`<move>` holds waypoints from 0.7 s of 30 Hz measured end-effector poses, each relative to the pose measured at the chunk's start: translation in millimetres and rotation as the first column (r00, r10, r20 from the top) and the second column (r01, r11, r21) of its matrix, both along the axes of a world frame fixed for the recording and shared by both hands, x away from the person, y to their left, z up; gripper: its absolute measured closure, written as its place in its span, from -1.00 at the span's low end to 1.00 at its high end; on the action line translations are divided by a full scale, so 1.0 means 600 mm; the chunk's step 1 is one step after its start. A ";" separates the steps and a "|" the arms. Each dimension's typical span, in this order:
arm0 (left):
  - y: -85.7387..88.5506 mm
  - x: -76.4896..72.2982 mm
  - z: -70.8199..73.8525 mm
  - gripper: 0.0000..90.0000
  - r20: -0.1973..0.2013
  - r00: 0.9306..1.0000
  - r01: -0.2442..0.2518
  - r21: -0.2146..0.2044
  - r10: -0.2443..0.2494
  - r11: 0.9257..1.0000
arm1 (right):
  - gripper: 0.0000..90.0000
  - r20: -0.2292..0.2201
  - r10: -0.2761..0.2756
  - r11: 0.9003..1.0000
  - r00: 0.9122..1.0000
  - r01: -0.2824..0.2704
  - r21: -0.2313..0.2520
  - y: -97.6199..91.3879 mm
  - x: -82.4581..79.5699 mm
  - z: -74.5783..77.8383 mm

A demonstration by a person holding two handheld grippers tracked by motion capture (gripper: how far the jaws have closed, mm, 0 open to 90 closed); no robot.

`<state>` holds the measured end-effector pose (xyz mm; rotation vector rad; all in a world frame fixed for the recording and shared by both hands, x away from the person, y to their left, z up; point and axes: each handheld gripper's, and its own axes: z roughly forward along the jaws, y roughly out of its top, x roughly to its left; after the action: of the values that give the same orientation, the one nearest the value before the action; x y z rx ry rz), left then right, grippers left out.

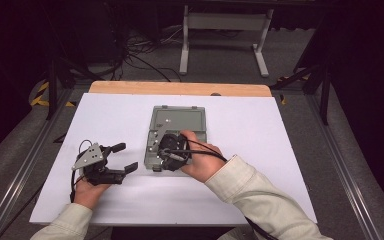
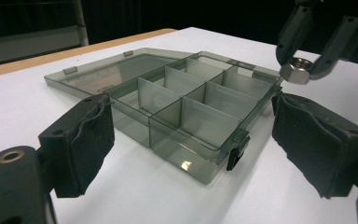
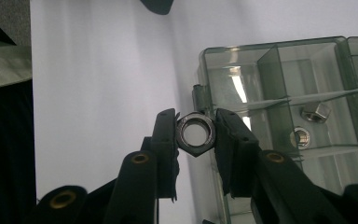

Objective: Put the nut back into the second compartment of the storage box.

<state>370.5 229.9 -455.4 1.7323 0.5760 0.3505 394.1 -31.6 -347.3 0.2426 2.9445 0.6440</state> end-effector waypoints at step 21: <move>0.001 0.001 0.000 -0.70 0.005 1.000 0.000 0.003 0.000 1.000 | 0.57 0.023 -0.062 0.998 0.998 0.061 0.025 -0.004 0.080 0.016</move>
<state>371.0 230.3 -455.5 1.7335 0.5719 0.3555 442.0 -33.9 -337.9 0.3239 2.8957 0.6695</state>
